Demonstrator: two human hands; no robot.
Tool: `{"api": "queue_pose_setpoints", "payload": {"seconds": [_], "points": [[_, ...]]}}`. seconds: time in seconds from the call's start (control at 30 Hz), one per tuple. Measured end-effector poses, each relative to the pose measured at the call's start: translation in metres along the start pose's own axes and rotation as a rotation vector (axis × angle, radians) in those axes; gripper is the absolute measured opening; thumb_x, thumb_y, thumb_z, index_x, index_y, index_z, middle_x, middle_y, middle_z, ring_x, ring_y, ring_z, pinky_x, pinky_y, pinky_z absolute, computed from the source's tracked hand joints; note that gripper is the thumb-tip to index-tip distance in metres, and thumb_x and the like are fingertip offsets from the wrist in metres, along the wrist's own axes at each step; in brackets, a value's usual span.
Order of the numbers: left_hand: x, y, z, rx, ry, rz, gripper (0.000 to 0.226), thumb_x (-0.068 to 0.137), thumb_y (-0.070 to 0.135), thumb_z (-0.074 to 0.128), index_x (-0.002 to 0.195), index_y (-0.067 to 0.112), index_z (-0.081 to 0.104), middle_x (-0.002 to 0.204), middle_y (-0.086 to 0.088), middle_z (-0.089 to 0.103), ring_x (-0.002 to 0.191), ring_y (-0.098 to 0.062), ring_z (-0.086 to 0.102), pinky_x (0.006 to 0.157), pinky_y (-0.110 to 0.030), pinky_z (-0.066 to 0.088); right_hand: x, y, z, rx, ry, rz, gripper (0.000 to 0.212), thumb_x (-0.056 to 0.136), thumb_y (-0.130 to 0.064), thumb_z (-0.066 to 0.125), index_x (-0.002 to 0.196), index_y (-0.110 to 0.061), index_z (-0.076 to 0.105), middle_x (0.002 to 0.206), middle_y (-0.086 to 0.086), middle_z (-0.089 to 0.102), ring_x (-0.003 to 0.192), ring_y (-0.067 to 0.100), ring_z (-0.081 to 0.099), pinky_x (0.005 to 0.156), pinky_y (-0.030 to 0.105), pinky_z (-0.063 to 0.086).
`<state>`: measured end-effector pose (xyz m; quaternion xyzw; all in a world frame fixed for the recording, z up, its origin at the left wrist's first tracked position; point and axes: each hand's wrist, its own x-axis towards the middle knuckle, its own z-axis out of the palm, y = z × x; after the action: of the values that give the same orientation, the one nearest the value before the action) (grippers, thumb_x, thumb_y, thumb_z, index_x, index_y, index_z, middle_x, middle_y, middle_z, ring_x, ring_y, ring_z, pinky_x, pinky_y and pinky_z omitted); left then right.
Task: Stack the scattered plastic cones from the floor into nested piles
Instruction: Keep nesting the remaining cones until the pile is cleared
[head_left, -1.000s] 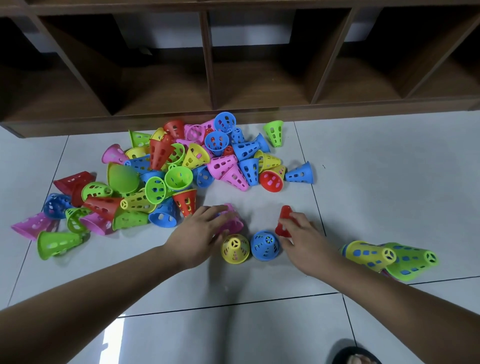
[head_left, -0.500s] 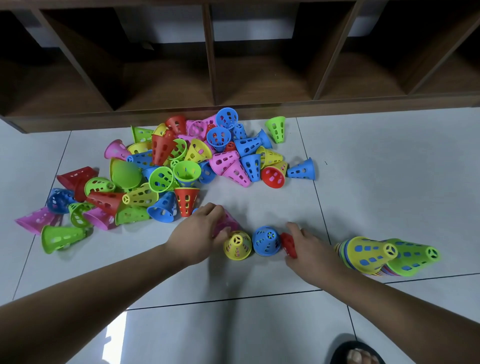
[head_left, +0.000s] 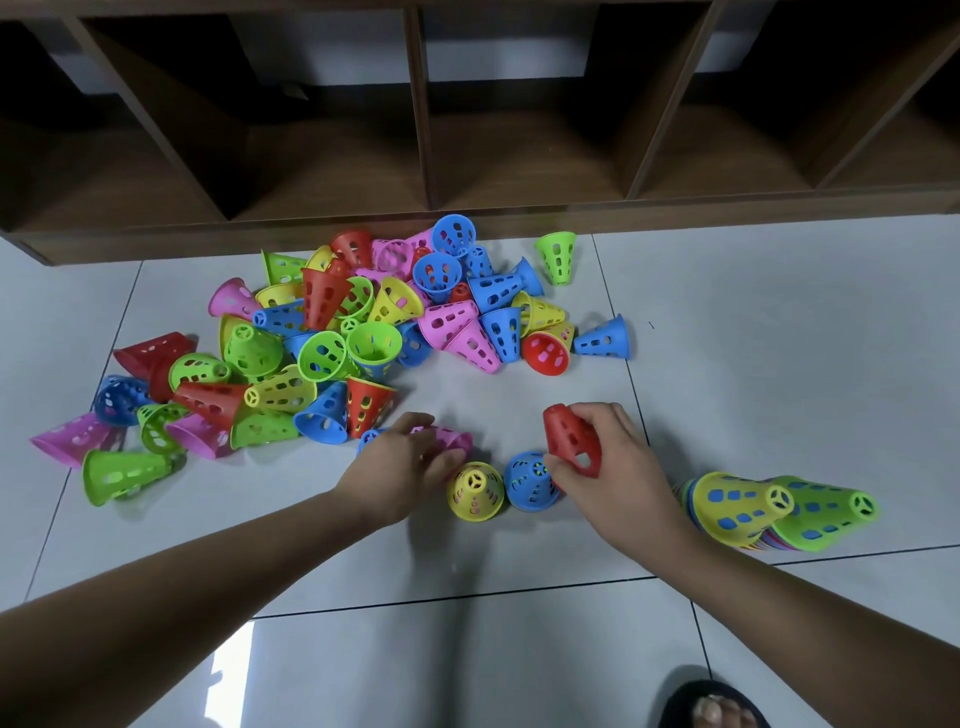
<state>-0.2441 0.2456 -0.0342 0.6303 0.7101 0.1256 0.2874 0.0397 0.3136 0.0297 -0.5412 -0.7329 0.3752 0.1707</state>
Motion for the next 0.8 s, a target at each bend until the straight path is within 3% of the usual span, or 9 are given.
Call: {"api": "queue_pose_setpoints", "payload": {"seconds": [0.07, 0.17, 0.3, 0.37, 0.47, 0.57, 0.67, 0.8], "points": [[0.001, 0.002, -0.001, -0.130, -0.045, -0.075, 0.043, 0.111, 0.045, 0.051, 0.093, 0.017, 0.078, 0.143, -0.003, 0.059, 0.122, -0.019, 0.063, 0.096, -0.040, 0.056, -0.001, -0.005, 0.001, 0.066, 0.008, -0.001, 0.046, 0.088, -0.028, 0.082, 0.125, -0.035, 0.055, 0.115, -0.020, 0.056, 0.104, -0.002, 0.059, 0.078, 0.007, 0.045], [0.003, -0.003, 0.002, -0.174, 0.007, -0.093, 0.038, 0.109, 0.043, 0.056, 0.085, 0.019, 0.072, 0.136, -0.001, 0.060, 0.086, -0.012, 0.065, 0.087, -0.043, 0.060, -0.001, -0.011, 0.000, 0.136, -0.010, 0.017, 0.047, 0.089, -0.033, 0.083, 0.122, -0.040, 0.050, 0.112, -0.019, 0.064, 0.101, 0.002, 0.065, 0.078, 0.015, 0.052], [0.007, -0.002, 0.003, -0.159, 0.082, -0.115, 0.037, 0.100, 0.050, 0.069, 0.110, 0.016, 0.060, 0.106, 0.001, 0.061, 0.079, -0.019, 0.065, 0.072, -0.044, 0.059, 0.002, -0.010, 0.003, 0.150, -0.059, -0.001, 0.050, 0.087, -0.042, 0.082, 0.125, -0.044, 0.050, 0.120, -0.014, 0.067, 0.108, 0.012, 0.068, 0.088, 0.038, 0.061], [0.008, -0.001, 0.002, -0.170, 0.066, -0.108, 0.045, 0.096, 0.056, 0.071, 0.118, 0.022, 0.052, 0.109, 0.003, 0.057, 0.086, -0.019, 0.063, 0.074, -0.037, 0.052, 0.003, -0.007, 0.006, 0.131, -0.064, -0.005, 0.052, 0.086, -0.045, 0.082, 0.127, -0.044, 0.050, 0.124, -0.014, 0.065, 0.113, 0.013, 0.066, 0.091, 0.042, 0.060], [0.007, -0.005, 0.001, -0.206, -0.022, -0.072, 0.069, 0.087, 0.071, 0.070, 0.136, 0.028, 0.048, 0.125, 0.004, 0.054, 0.101, -0.019, 0.061, 0.086, -0.037, 0.053, 0.002, -0.002, 0.008, 0.126, -0.076, 0.001, 0.054, 0.087, -0.035, 0.084, 0.128, -0.042, 0.051, 0.125, -0.017, 0.065, 0.116, 0.005, 0.063, 0.099, 0.037, 0.056], [0.005, -0.004, 0.002, -0.208, -0.037, -0.060, 0.093, 0.072, 0.092, 0.061, 0.139, 0.029, 0.051, 0.128, 0.005, 0.051, 0.103, -0.017, 0.060, 0.090, -0.035, 0.054, 0.001, 0.004, 0.009, 0.100, -0.064, -0.017, 0.056, 0.086, -0.029, 0.085, 0.130, -0.040, 0.052, 0.133, -0.018, 0.062, 0.128, 0.001, 0.056, 0.112, 0.034, 0.047], [0.005, -0.003, 0.002, -0.205, -0.022, -0.056, 0.088, 0.062, 0.081, 0.068, 0.132, 0.028, 0.056, 0.122, 0.006, 0.052, 0.105, -0.014, 0.058, 0.092, -0.031, 0.052, 0.000, 0.007, 0.009, 0.095, -0.062, -0.016, 0.055, 0.087, -0.027, 0.084, 0.131, -0.036, 0.053, 0.135, -0.016, 0.062, 0.131, 0.001, 0.054, 0.114, 0.031, 0.045], [0.003, 0.006, -0.008, -0.130, 0.052, 0.068, 0.069, 0.068, 0.062, 0.080, 0.126, 0.030, 0.058, 0.117, 0.009, 0.047, 0.102, -0.013, 0.056, 0.084, -0.028, 0.052, 0.001, 0.009, 0.009, 0.074, -0.051, -0.043, 0.049, 0.091, -0.026, 0.080, 0.133, -0.033, 0.054, 0.134, -0.016, 0.061, 0.131, 0.001, 0.054, 0.111, 0.025, 0.045]]}}
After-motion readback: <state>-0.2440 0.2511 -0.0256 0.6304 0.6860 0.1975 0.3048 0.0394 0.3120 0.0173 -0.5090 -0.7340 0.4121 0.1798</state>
